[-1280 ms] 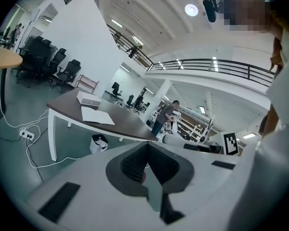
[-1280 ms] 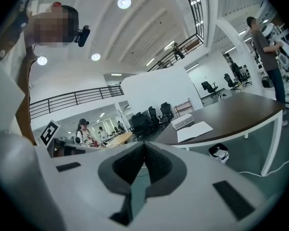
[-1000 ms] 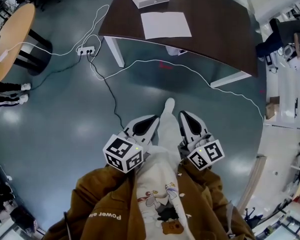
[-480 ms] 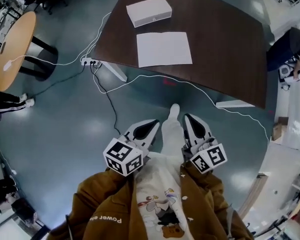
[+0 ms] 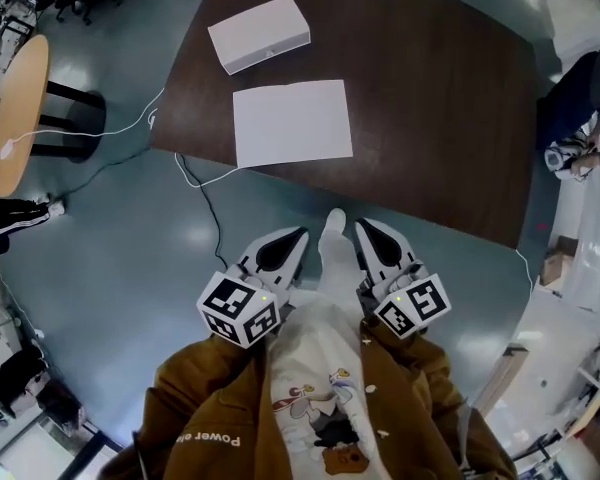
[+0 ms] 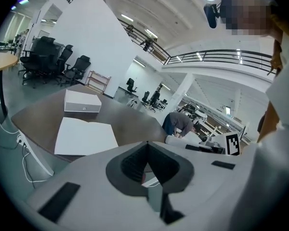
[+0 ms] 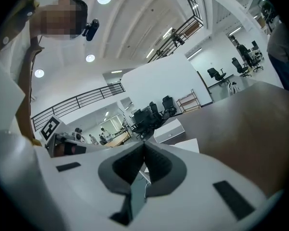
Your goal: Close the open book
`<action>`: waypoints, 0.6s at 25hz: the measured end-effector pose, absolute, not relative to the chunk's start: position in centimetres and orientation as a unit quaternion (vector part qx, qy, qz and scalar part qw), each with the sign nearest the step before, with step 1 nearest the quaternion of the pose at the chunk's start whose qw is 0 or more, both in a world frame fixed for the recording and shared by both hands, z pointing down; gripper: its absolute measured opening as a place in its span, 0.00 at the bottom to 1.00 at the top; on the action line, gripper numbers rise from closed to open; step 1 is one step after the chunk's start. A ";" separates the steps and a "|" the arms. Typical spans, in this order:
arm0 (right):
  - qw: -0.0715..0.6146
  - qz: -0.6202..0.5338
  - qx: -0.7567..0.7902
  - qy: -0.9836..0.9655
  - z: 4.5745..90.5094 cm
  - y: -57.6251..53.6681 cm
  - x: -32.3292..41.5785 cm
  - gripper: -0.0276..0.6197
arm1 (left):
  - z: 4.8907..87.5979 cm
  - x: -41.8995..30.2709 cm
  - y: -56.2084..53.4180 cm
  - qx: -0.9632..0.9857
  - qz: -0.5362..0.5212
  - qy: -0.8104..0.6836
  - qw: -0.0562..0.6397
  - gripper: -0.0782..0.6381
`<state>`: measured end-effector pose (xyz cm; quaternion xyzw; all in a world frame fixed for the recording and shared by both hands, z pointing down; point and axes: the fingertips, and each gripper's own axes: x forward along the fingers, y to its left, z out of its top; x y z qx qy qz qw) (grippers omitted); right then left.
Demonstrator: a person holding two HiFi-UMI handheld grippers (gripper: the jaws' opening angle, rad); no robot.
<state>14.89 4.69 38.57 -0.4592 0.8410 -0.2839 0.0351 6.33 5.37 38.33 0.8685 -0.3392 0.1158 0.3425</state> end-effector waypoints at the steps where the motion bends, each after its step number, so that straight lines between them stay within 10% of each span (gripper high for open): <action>1: 0.034 -0.287 -0.455 0.842 38.7 3.9 15.3 0.05 | 38.4 6.9 4.7 0.867 0.116 -0.341 0.343 0.12; 15: 0.031 -0.332 -0.434 0.837 40.0 -1.2 16.3 0.05 | 39.3 6.7 -1.3 0.856 0.127 -0.368 0.339 0.12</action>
